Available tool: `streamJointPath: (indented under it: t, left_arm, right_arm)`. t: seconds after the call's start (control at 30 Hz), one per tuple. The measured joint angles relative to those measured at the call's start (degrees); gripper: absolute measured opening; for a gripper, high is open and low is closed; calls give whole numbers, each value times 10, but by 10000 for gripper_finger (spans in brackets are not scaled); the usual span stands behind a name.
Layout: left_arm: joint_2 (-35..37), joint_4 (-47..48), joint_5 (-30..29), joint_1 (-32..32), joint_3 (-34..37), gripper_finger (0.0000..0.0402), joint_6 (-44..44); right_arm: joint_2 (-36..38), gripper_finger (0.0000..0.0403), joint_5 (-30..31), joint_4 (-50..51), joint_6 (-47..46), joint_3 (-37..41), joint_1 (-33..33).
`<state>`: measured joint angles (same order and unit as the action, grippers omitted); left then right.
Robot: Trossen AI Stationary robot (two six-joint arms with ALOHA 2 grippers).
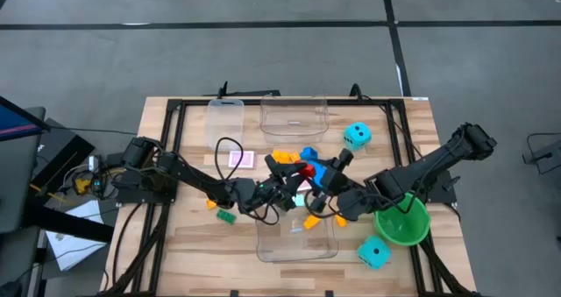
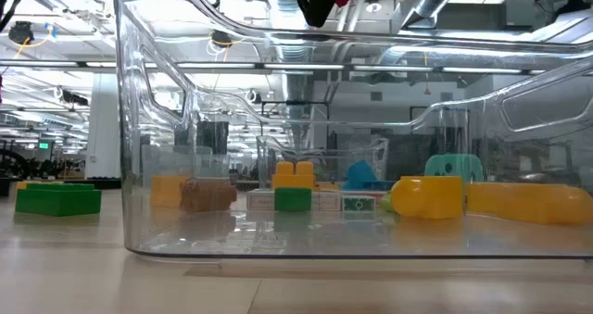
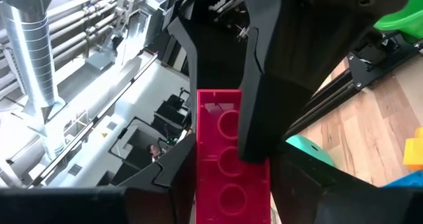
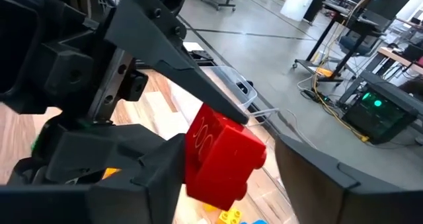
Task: Pick & Place Toys
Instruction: Put the red game piece into the bottom transparent bin
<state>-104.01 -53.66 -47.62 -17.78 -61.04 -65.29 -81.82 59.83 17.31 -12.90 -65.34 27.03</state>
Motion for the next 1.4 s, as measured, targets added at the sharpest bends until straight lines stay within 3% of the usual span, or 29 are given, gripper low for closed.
streamJointPath:
  t: [0.23,0.33,0.4,0.53,0.77,0.93,1.03,1.13,1.27,1.4]
  left_arm:
    - [0,-3,-7,0,0,147,-3]
    - [0,-2,-6,0,0,159,-1]
    - [0,0,-4,0,0,174,1]
    - [0,2,-30,0,0,205,4]
    - [6,5,-183,1,0,233,-37]
    - [31,44,-252,2,1,232,-30]
    - [50,81,-272,2,1,225,12]
    - [84,159,-280,1,1,217,95]
    - [152,328,-233,0,17,205,273]
    - [248,403,-73,10,76,191,416]
  right_arm:
    - [0,108,2,-11,9,0,6]
    - [1,106,4,-8,20,0,8]
    - [1,83,6,-3,33,0,8]
    - [0,87,19,5,50,0,11]
    - [2,87,47,38,48,0,17]
    - [10,87,43,92,29,0,27]
    - [22,87,30,124,9,0,34]
    - [45,92,-27,158,-18,0,43]
    - [63,97,-98,200,-59,0,55]
    - [65,90,-147,211,-61,0,68]
